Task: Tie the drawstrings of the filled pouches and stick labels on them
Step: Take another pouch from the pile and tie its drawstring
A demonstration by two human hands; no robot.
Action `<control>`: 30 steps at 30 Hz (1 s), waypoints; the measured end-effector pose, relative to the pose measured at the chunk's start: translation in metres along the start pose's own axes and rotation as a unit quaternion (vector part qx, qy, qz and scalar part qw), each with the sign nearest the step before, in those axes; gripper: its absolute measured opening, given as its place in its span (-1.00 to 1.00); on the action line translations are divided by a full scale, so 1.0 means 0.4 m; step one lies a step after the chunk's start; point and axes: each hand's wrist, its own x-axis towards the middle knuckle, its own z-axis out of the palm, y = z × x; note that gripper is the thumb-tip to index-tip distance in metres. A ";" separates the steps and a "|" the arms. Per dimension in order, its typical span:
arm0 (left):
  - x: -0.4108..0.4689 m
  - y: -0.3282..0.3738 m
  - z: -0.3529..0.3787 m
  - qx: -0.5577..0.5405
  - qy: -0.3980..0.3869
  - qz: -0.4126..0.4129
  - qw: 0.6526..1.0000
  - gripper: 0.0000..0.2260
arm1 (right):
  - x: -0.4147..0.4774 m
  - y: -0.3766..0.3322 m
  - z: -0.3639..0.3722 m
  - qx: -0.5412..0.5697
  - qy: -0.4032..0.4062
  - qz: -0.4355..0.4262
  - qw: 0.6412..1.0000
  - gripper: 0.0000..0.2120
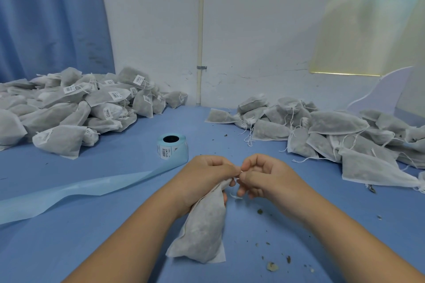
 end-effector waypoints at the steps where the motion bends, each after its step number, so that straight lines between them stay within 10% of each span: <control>1: -0.001 0.001 0.003 0.003 0.005 0.003 1.000 -0.87 | 0.000 -0.002 0.004 0.006 0.006 0.001 1.000 -0.86; 30: 0.002 -0.002 0.013 0.229 0.127 0.134 0.956 -0.79 | -0.011 -0.021 0.030 -0.163 0.143 0.030 0.976 -0.89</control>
